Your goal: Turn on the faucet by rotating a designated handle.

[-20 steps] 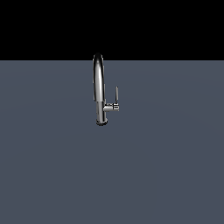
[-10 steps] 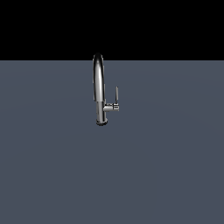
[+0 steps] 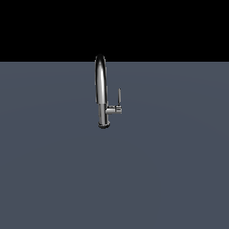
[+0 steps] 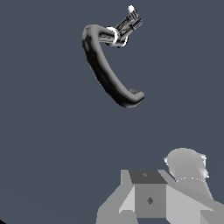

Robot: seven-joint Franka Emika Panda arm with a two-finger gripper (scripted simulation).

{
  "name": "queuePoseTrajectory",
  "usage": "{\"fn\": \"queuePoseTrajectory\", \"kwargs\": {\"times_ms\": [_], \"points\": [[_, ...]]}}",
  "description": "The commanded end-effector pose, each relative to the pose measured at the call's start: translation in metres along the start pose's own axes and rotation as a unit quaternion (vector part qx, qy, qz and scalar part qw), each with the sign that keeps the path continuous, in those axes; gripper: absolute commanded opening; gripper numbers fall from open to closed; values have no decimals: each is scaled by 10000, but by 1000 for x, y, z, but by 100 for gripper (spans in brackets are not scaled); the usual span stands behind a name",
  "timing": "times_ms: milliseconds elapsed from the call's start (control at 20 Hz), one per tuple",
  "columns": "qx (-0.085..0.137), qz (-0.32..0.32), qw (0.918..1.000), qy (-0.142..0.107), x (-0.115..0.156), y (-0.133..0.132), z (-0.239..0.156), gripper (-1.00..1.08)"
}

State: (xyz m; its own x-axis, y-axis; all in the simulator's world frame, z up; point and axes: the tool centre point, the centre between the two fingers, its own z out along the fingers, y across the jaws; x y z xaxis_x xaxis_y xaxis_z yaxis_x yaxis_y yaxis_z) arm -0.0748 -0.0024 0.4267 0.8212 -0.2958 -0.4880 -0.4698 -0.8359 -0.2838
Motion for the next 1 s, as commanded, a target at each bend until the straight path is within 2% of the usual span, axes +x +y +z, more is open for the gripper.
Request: {"fn": "queuePoseTrajectory", "kwargs": {"times_ms": [0, 250, 500, 750, 950], "points": [[174, 170, 9995, -192, 16, -3, 2, -100], [524, 512, 9956, -582, 48, -8, 7, -100], [885, 863, 9875, -982, 80, -11, 15, -100], [1258, 1223, 9745, -1396, 113, -12, 26, -100], [1567, 1523, 9603, -1738, 140, -12, 37, -100]]}}
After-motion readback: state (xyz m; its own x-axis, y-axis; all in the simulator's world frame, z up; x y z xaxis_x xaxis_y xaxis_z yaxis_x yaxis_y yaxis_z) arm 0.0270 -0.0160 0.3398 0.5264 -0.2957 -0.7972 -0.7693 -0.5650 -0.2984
